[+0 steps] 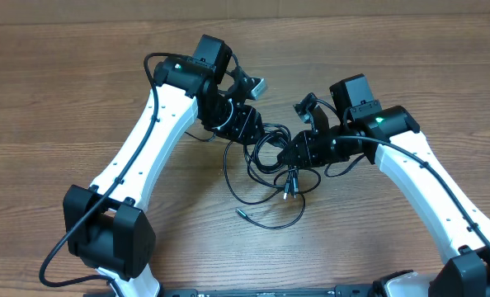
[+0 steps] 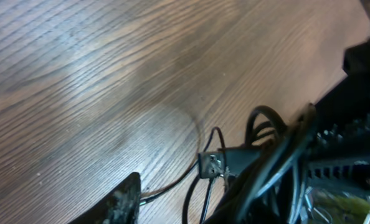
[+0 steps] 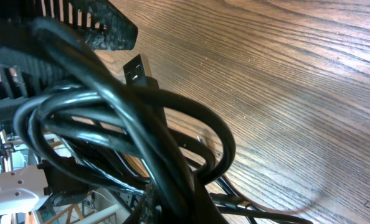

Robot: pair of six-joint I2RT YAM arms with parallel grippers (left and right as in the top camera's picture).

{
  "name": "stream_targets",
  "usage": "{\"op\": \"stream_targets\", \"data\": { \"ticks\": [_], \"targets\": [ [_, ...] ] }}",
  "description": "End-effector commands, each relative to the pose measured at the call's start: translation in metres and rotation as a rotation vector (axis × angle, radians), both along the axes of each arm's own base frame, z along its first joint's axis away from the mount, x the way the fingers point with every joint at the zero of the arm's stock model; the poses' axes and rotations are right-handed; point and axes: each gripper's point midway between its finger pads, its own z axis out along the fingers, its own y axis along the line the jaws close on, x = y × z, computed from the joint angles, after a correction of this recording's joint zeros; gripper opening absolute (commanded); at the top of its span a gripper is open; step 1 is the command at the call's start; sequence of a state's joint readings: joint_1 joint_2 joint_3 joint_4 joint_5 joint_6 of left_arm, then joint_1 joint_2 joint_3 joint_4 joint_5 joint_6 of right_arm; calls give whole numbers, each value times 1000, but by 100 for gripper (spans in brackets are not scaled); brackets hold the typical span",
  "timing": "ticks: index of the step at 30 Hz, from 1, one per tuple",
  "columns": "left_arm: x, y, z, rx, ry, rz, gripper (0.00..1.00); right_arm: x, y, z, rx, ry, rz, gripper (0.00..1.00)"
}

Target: Untangle cables

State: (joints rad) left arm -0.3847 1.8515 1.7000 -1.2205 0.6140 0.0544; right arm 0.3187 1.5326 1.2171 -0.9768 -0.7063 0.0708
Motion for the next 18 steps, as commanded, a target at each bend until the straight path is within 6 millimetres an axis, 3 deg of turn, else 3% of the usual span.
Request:
{"op": "stream_targets", "data": {
  "ticks": [1, 7, 12, 15, 16, 18],
  "targets": [
    [-19, -12, 17, -106, -17, -116, 40, 6, -4, -3, -33, -13, -29, 4],
    [-24, -11, 18, -112, -21, -152, 38, 27, -40, -27, -257, 44, -312, 4],
    [-26, -16, 23, -156, -10, -159, 39, 26, -37, -25, -237, 56, -315, 4],
    [-22, -15, 21, -141, -34, -157, 44, 22, -23, -17, -154, 50, -240, 4],
    [-15, -11, 16, -98, -65, -150, 50, 18, -12, -9, -85, 45, -177, 4],
    [-11, -9, 13, -76, -83, -146, 51, 16, -8, -6, -60, 52, -166, 4]
  ]
}}
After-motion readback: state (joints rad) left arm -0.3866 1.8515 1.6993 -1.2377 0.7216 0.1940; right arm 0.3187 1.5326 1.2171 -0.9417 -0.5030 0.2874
